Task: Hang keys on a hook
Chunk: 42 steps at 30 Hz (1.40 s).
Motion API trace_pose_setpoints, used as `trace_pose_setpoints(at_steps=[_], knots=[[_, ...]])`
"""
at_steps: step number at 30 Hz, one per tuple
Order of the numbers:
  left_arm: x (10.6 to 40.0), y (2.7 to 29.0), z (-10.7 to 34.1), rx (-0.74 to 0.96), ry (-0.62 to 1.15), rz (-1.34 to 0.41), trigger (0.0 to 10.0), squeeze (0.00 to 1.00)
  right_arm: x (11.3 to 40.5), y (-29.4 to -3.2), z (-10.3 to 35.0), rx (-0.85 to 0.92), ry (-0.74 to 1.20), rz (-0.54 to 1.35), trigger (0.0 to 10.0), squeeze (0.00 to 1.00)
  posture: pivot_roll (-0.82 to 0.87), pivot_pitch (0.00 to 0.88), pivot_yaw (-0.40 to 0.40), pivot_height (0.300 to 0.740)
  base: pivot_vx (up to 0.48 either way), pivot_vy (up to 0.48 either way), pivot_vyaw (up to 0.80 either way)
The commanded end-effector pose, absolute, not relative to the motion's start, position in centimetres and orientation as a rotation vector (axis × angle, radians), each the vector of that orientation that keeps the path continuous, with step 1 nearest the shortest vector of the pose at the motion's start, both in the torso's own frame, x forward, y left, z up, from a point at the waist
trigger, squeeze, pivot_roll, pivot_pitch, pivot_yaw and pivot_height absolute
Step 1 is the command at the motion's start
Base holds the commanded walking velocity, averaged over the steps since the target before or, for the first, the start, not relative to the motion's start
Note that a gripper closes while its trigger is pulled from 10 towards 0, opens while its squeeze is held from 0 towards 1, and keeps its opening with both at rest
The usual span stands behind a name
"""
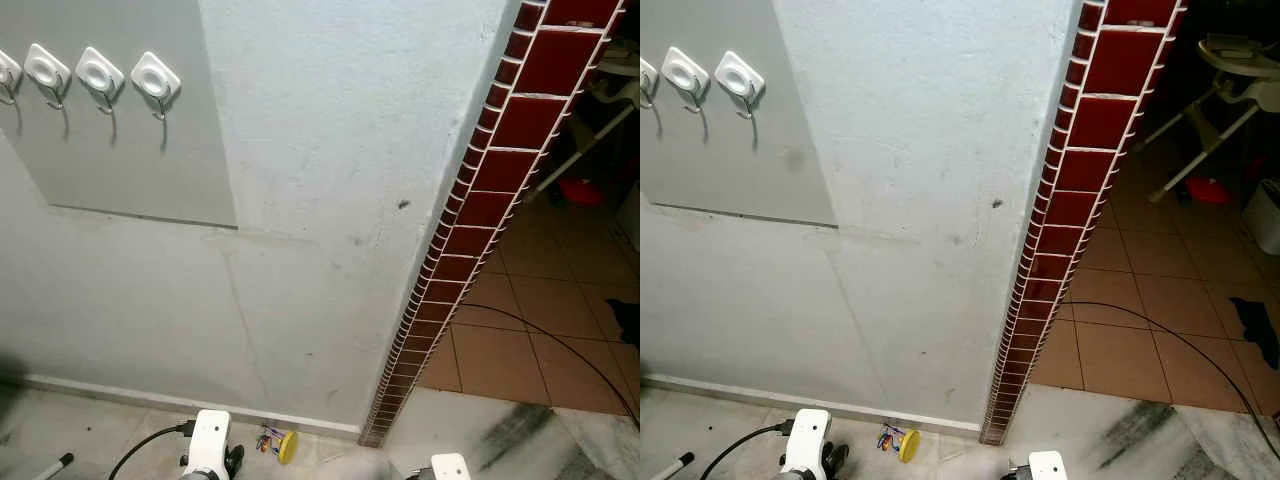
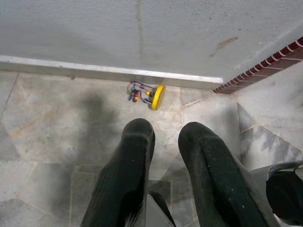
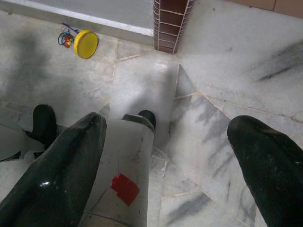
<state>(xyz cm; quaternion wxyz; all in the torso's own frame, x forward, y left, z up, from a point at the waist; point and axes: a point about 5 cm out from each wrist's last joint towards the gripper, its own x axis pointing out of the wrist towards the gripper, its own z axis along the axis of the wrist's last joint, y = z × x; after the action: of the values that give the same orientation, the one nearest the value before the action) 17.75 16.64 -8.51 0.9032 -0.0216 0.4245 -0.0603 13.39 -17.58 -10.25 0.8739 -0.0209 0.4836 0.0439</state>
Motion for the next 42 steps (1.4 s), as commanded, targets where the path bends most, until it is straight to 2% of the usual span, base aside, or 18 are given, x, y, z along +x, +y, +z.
trace_pose_setpoints(at_steps=[1, 17, 21, 42], knots=[[14.42, 18.49, -10.03, 0.034, 1.092, -0.121, 10.0, 0.00, 14.20, -17.73, -10.17, -0.032, 1.072, 0.102, 10.0, 0.00, -0.08, 0.000, 0.032, 0.740, 0.000, 0.000, 0.00], [14.42, 18.49, -10.03, 0.034, 1.092, -0.121, 10.0, 0.00, 14.20, -17.73, -10.17, -0.032, 1.072, 0.102, 10.0, 0.00, -0.08, 0.000, 0.032, 0.740, 0.000, 0.000, 0.00], [14.99, 18.78, -9.61, 0.081, 1.005, -0.135, 10.0, 0.00, 14.86, -17.53, -9.78, -0.108, 0.997, 0.167, 10.0, 0.00, -0.05, 0.000, 0.014, 0.740, 0.000, 0.000, 0.00], [15.32, 18.81, -9.48, 0.088, 0.998, -0.140, 10.0, 0.00, 14.38, -17.58, -9.95, -0.096, 1.015, 0.178, 10.0, 0.00, -0.06, 0.000, 0.012, 0.740, 0.000, 0.000, 0.00]])
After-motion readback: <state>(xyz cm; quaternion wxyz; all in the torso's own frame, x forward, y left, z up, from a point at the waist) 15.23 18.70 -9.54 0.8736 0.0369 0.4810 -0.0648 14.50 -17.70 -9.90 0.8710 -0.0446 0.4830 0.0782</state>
